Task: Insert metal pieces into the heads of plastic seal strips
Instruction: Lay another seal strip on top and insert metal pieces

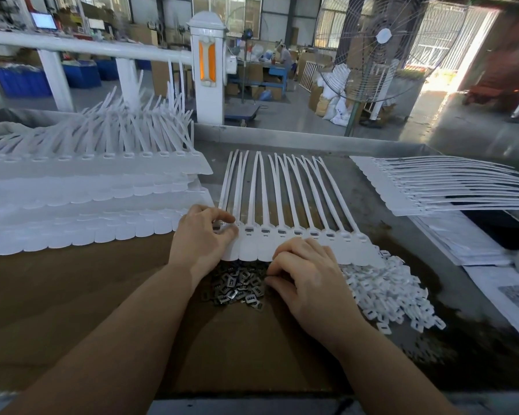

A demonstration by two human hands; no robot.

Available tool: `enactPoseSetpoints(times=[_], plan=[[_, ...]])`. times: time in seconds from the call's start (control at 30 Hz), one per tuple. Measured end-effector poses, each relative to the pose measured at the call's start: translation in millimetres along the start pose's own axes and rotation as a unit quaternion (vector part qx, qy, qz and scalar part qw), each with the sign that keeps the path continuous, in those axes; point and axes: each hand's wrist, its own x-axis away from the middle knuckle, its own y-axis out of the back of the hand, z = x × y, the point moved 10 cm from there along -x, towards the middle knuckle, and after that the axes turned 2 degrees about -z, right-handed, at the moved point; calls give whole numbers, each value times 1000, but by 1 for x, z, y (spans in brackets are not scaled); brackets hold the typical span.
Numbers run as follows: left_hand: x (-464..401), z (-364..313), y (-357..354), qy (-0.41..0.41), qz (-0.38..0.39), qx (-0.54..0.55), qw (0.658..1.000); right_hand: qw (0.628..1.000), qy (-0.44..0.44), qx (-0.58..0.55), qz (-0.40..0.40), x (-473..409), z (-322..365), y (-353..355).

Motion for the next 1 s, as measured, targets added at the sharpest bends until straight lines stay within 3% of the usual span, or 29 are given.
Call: enactPoseSetpoints(times=[0.17,1.0], plan=[[0,2,-1,8,3,14,1000,996,-32,-61,-52,2,-9,11],[0,2,-1,13,5,18,1000,992,-42,-86,-79,5,-11,19]])
